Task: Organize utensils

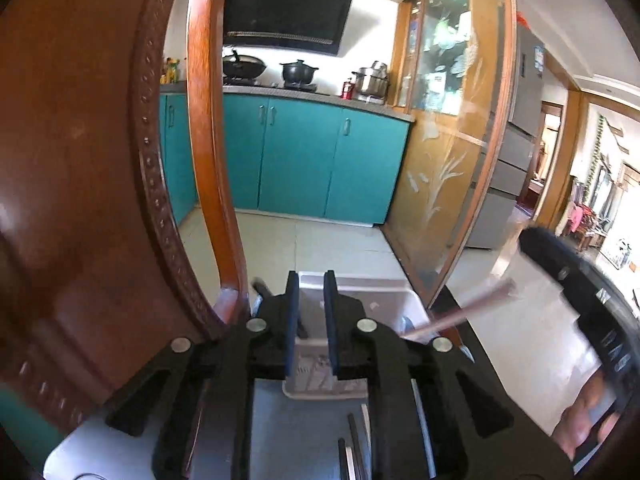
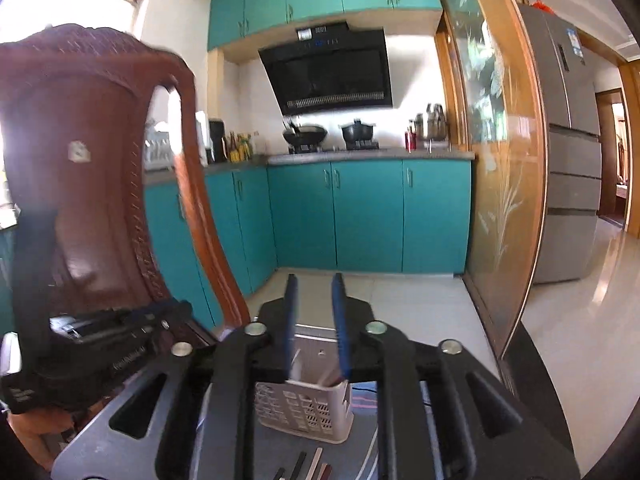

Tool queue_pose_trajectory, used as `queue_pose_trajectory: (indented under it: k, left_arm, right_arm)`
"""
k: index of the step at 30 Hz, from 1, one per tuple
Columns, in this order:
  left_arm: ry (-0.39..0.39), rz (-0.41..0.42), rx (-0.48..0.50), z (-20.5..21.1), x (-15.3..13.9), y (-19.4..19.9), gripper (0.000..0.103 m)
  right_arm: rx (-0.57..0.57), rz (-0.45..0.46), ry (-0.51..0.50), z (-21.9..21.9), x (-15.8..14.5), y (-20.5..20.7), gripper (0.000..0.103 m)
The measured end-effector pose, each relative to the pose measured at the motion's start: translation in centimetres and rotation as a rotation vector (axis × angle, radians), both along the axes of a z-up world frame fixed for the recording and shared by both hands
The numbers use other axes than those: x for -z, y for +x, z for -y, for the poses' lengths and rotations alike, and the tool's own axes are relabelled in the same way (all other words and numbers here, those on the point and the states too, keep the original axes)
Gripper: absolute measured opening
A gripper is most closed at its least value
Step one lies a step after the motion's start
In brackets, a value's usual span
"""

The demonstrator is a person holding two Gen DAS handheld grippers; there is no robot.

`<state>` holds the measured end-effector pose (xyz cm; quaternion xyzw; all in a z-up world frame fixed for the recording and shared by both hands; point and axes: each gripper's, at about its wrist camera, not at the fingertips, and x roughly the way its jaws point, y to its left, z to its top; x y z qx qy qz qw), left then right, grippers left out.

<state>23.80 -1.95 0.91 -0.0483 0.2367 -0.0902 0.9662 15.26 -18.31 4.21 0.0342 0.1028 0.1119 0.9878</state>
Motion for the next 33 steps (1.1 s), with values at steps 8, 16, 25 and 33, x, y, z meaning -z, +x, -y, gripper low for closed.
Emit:
queue_pose_trajectory:
  k: [8,16,25,33]
  left_arm:
    - [0.009,-0.209,0.058,-0.2,8.9,-7.4,0.023]
    - [0.014,-0.461,0.105,0.4,17.1,-11.2,0.023]
    - [0.015,-0.477,0.117,0.9,17.3,-12.4,0.03]
    - [0.019,-0.492,0.144,2.1,17.9,-12.4,0.035]
  right_arm:
    - [-0.108,-0.244,0.021,1.1,8.3,-5.9,0.035]
    - [-0.047,-0.724,0.013,-1.2,19.6,-0.6,0.035]
    - [-0.045,-0.812,0.069,-1.2,21.8,-0.6,0.009]
    - [0.071,-0.829,0.123,3.2,22.0,-2.5,0.004]
